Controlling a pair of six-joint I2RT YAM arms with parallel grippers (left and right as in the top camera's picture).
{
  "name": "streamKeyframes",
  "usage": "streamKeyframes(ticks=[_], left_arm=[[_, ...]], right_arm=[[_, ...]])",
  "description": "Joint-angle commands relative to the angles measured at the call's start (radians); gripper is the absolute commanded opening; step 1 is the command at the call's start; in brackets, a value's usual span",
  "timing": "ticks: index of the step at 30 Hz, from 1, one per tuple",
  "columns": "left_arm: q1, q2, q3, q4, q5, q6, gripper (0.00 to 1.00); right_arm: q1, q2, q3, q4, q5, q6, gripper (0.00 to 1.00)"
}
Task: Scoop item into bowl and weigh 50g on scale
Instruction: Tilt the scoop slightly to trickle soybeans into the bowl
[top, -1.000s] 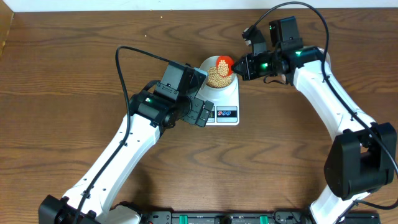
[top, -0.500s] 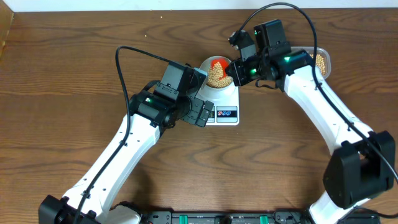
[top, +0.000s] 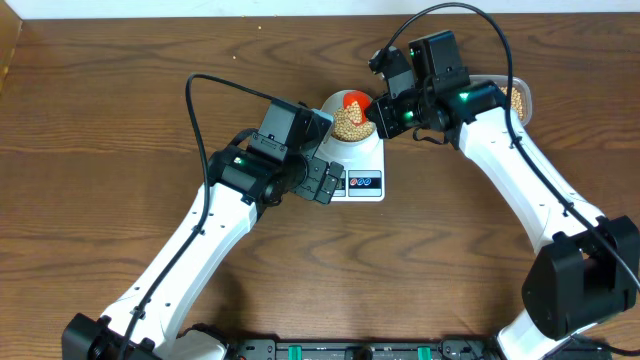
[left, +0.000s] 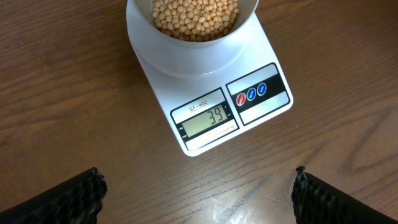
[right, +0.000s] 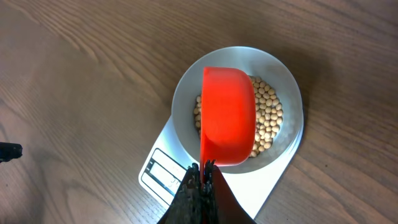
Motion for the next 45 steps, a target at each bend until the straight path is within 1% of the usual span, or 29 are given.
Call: streamKeyframes(ticks=[1, 8, 35, 45], left_arm=[[0.002, -0.004, -0.003, -0.003, 0.003, 0.002, 0.98], [0.002, -0.004, -0.003, -0.003, 0.004, 0.002, 0.98], [0.002, -0.004, -0.003, -0.004, 0.004, 0.002, 0.98], [0.002, -0.004, -0.003, -0.003, 0.004, 0.002, 0.98]], right_arm=[[-0.002, -0.022, 0.018, 0.0, -0.034, -0.018, 0.01], [-0.013, -0.022, 0.018, 0.0, -0.062, -0.01, 0.01], [-0.022, -0.022, 0.018, 0.0, -0.065, -0.008, 0.01], [-0.022, -0.022, 0.018, 0.0, -0.04, -0.06, 0.01]])
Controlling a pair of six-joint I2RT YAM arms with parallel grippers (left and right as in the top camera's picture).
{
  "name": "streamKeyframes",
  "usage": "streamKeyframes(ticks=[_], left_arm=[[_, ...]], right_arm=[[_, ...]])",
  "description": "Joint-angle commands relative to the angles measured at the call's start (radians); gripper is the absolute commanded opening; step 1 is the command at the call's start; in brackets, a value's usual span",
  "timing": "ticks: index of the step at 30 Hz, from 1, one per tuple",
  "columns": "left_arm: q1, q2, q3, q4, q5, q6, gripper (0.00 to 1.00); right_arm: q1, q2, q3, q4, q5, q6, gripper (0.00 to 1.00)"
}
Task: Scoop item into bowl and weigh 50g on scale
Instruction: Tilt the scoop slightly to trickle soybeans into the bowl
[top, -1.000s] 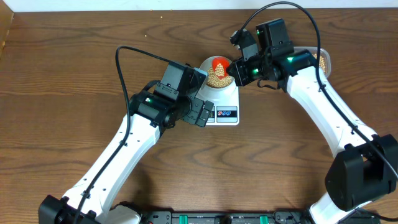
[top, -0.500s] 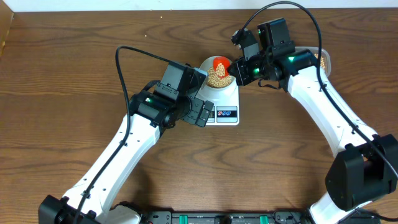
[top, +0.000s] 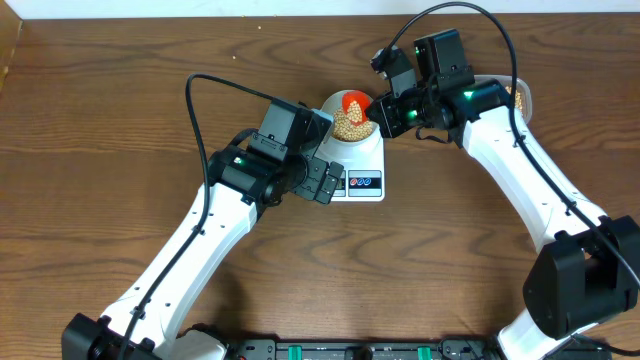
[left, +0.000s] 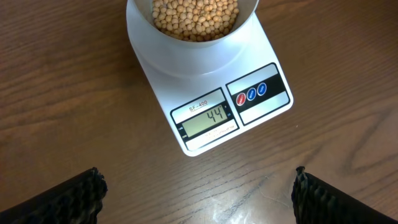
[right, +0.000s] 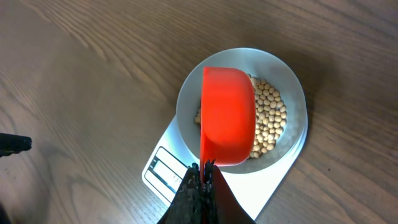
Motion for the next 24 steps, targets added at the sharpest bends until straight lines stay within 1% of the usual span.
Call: streamKeyframes(ticks=[1, 12, 24], left_arm=[[0.002, -0.004, -0.003, -0.003, 0.004, 0.002, 0.98], [0.002, -0.004, -0.003, -0.003, 0.003, 0.002, 0.98], [0.002, -0.004, -0.003, -0.004, 0.004, 0.002, 0.98]], right_arm=[[-0.003, -0.022, 0.018, 0.001, 0.006, -0.033, 0.01], [-0.002, -0.022, 0.018, 0.0, 0.005, -0.074, 0.01], [-0.002, -0.022, 0.018, 0.001, 0.005, -0.084, 0.01]])
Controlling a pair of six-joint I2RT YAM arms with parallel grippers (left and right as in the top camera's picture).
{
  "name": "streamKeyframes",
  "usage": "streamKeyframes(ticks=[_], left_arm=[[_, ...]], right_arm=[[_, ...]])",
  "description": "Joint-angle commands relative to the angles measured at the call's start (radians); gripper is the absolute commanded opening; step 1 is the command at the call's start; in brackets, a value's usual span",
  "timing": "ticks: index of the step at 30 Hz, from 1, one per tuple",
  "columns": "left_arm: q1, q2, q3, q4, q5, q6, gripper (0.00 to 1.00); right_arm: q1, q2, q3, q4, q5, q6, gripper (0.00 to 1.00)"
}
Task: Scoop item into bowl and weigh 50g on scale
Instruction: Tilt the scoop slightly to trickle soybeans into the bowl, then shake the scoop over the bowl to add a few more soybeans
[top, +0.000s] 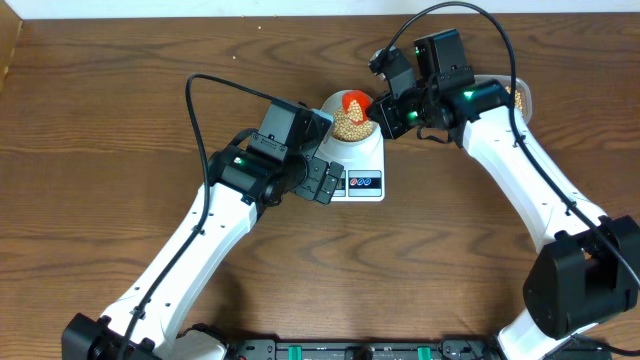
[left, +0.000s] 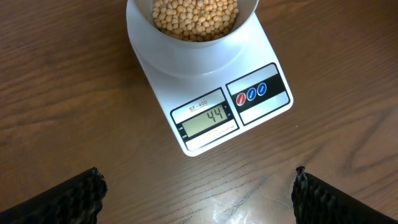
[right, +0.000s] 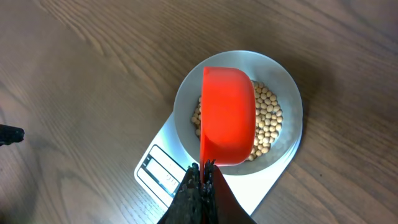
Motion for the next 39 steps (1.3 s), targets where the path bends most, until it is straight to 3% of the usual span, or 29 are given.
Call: streamKeyframes(ticks=[1, 39], left_arm=[[0.002, -0.004, -0.003, -0.003, 0.004, 0.002, 0.98], [0.002, -0.004, -0.003, -0.003, 0.004, 0.002, 0.98]], right_arm=[[-0.002, -0.022, 0.018, 0.0, 0.001, -0.035, 0.01], [-0.002, -0.022, 0.018, -0.021, 0.009, -0.193, 0.01]])
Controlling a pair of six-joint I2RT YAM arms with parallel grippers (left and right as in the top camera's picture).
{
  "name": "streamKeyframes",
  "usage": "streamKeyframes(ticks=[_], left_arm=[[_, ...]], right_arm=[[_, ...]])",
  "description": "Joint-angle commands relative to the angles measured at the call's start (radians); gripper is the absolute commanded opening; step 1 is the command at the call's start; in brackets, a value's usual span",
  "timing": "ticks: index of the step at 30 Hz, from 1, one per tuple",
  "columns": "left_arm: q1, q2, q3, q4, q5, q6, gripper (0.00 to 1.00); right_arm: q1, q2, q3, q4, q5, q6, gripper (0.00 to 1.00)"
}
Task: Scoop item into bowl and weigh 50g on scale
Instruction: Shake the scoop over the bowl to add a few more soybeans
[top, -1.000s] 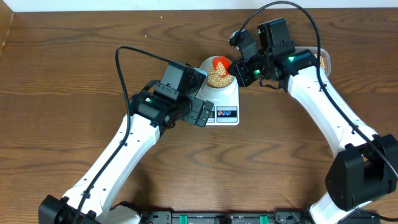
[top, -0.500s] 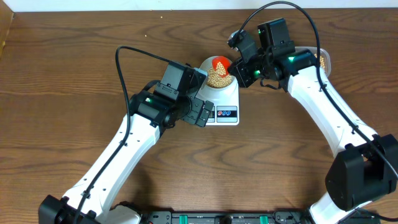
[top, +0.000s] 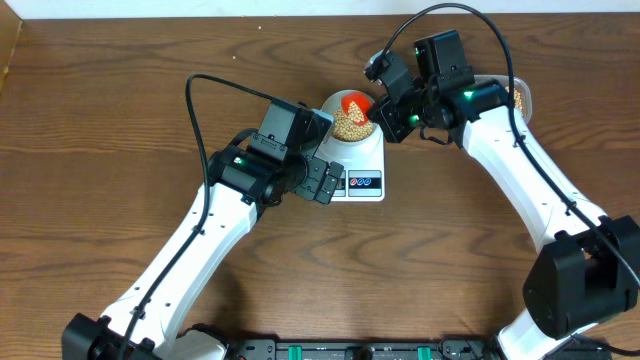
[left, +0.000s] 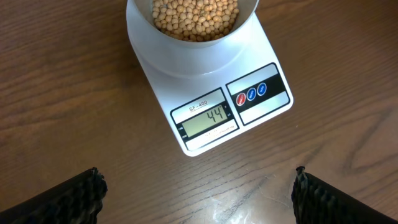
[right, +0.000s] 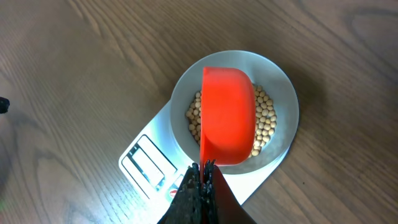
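Observation:
A white scale carries a white bowl of tan soybeans; its display reads 44. My right gripper is shut on the handle of a red scoop, whose cup hangs over the bowl, underside toward the wrist camera. In the overhead view the scoop sits above the bowl's far side. My left gripper is open, hovering over bare table just in front of the scale, holding nothing.
A second container of soybeans sits at the back right, partly hidden behind the right arm. Black cables arc over both arms. A stray bean lies near the table's far edge.
The right wrist has turned a little over the bowl, so the scale sits more to the left in its view. The display still reads 44. The left arm is unmoved.
The scoop was over the bowl with the scale reading 39. Then the reading stood at 44 and stayed there at the following moment and now. My right gripper kept the scoop above the bowl throughout, shifting only slightly; the left gripper stayed open before the scale.

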Motion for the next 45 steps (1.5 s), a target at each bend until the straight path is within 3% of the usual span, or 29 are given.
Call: streamKeyframes(ticks=[1, 28, 38, 45], left_arm=[[0.002, -0.004, -0.003, -0.003, 0.004, 0.002, 0.98], [0.002, -0.004, -0.003, -0.003, 0.004, 0.002, 0.98], [0.002, -0.004, -0.003, -0.003, 0.004, 0.002, 0.98], [0.002, -0.004, -0.003, -0.003, 0.003, 0.002, 0.98]], right_arm=[[-0.002, -0.022, 0.018, -0.004, 0.005, -0.035, 0.01], [-0.001, -0.022, 0.018, -0.008, 0.026, -0.093, 0.01], [-0.02, -0.022, 0.018, 0.013, -0.002, 0.12, 0.01], [-0.039, -0.022, 0.018, 0.021, -0.039, 0.161, 0.01]])
